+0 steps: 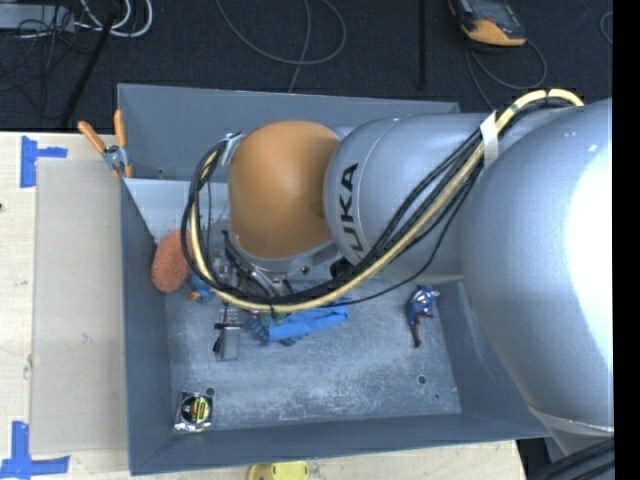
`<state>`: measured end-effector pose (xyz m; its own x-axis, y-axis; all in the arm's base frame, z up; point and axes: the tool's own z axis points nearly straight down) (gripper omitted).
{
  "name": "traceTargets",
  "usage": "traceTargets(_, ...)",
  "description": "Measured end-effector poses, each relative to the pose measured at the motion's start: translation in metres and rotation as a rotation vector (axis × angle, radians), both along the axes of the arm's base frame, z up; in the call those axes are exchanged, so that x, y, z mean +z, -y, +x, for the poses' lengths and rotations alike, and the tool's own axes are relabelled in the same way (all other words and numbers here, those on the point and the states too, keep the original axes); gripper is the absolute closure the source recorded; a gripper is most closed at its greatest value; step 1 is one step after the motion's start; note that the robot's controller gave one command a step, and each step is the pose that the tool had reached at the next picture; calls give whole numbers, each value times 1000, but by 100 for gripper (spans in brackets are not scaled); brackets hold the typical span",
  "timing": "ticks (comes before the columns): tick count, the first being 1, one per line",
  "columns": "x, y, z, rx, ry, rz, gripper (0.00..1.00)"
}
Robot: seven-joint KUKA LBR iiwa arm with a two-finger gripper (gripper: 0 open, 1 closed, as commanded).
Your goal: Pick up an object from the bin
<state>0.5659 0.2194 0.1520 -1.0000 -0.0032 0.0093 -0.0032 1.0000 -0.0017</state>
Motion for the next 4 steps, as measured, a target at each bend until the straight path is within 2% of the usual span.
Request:
traceTargets(1, 5, 1, 2, -4, 7, 2, 0)
traceTargets(3, -21, 27, 47, -18, 11, 2, 0)
traceTargets(4, -43, 73, 44, -19, 10, 3, 0)
